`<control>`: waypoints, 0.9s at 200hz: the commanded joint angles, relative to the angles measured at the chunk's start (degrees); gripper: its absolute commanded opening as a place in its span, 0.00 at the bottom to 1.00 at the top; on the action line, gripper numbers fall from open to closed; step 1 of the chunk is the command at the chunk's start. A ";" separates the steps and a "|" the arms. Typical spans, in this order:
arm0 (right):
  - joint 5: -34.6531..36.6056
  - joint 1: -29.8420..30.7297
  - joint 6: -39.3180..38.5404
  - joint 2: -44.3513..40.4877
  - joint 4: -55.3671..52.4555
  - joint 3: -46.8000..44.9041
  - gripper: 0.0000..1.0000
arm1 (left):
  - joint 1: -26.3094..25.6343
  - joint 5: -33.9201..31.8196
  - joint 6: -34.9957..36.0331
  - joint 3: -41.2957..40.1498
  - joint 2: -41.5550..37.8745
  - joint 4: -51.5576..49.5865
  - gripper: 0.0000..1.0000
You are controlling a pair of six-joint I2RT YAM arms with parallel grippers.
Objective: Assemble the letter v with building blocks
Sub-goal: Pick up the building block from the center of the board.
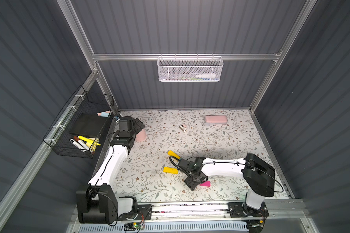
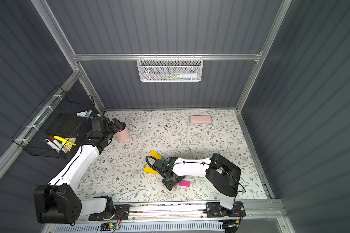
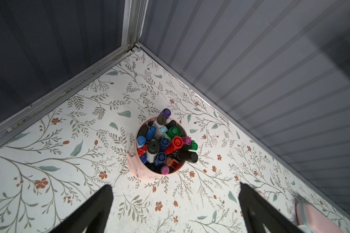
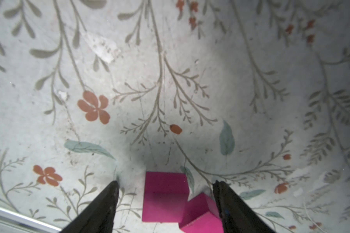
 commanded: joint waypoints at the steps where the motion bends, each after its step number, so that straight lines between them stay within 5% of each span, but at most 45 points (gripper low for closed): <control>1: 1.99 0.43 1.61 0.83 -0.56 0.96 0.70 | 0.29 -0.10 0.46 -0.58 -0.23 0.11 1.00; 78: 2.40 0.85 2.37 1.26 -0.12 -0.01 0.52 | 0.29 -0.28 0.55 -0.65 -0.36 0.00 1.00; 146: 1.79 1.20 3.03 -0.68 -0.20 -2.28 0.56 | 0.29 -0.54 0.64 -0.61 -0.62 -0.27 0.99; 180: 1.53 1.29 2.86 -0.34 -0.37 -2.12 0.46 | 0.29 -0.45 0.64 -0.59 -0.45 -0.19 0.99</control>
